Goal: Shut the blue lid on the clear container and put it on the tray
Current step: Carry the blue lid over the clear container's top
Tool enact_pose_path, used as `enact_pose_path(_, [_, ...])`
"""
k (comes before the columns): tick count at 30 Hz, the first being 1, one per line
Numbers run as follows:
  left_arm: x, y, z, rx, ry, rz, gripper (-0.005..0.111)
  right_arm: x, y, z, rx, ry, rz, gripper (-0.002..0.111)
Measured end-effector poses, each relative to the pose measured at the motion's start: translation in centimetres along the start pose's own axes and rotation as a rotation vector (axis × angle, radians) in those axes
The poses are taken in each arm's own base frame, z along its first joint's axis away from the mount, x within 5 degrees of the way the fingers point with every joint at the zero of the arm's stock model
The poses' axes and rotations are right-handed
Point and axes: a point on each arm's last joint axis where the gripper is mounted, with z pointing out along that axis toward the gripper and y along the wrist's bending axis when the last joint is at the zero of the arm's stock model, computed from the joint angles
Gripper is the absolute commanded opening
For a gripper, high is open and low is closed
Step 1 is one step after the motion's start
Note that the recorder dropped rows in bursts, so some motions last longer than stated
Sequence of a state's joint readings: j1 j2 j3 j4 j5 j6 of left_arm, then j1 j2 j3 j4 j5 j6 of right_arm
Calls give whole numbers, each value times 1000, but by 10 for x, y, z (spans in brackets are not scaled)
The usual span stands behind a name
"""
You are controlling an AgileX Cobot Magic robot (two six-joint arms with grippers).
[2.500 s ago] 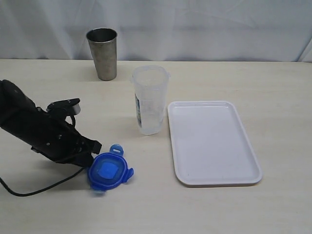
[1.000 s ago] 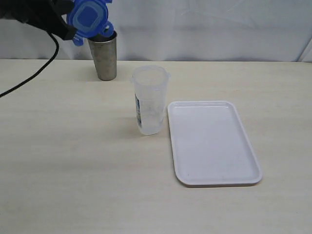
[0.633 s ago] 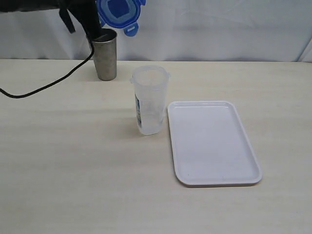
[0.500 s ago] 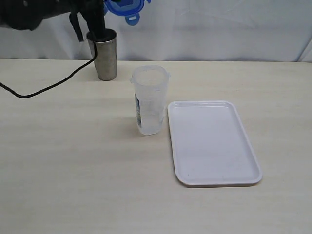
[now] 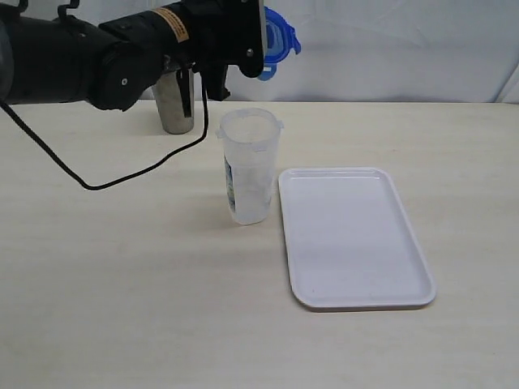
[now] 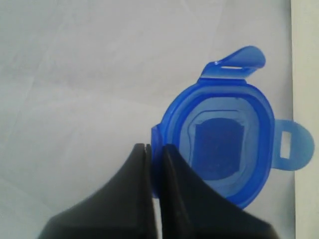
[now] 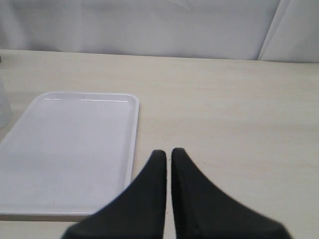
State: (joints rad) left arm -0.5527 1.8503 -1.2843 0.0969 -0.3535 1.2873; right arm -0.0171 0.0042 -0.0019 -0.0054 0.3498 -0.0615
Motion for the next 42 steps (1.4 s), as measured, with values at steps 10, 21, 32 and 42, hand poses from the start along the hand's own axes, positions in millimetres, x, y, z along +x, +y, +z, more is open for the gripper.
enact_pose_path(10, [-14,-12,-4,108,8,-75,0,0,0,0,0,0,0,4])
enact_pose_path(21, [-16,-14,-10,169,23,-88,0,0,0,0,0,0,0,4])
enact_pose_path(32, [-20,5,-23,154,22,-105,0,0,0,0,0,0,0,4])
enact_pose_path(42, [-17,1,-27,-23,-1,-67,0,0,0,0,0,0,0,4])
